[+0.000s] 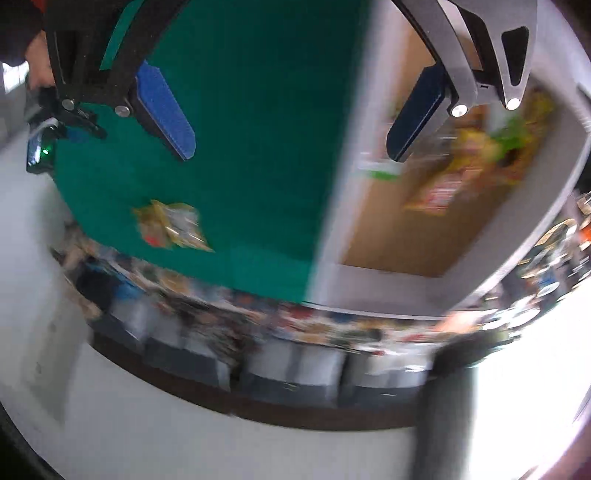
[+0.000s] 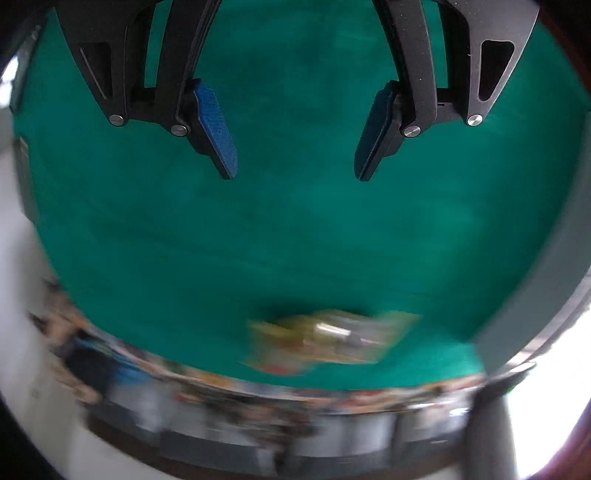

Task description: Organize snacks

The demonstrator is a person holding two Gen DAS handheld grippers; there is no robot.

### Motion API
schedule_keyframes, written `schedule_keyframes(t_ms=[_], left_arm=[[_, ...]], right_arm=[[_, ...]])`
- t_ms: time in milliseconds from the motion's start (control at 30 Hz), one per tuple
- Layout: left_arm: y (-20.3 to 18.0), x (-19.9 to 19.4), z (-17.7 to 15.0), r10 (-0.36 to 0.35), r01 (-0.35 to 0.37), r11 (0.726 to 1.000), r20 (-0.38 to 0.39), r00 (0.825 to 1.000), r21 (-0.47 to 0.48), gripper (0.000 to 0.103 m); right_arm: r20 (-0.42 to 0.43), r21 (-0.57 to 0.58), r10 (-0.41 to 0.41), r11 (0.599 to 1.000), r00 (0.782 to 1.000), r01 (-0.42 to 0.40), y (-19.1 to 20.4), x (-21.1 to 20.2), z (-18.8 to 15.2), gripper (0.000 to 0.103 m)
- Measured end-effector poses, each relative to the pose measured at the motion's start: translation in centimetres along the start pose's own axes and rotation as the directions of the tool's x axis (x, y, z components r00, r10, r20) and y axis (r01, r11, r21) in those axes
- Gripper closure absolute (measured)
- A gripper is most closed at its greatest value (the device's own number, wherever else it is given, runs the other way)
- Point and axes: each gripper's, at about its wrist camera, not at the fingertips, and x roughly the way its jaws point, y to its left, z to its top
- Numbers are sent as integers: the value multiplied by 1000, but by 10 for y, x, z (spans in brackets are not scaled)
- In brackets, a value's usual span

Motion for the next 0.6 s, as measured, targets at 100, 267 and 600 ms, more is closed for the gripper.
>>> schedule_keyframes(t_ms=[100,267,600], left_arm=[[-52,39,-7,-24,27,998,-58,998,57,0],[-128,122,-29,-17,33,995,-161,987,94,1],[-184,211,-55,43,-1,974,-181,983,226,0]], right_arm=[[1,42,-120,992,993,120,-50,7,-16,34],[23,118,-171,979,985,167,-107,19,-25,33],[27,265,-84,961,996,74,-155,14,-39,17]])
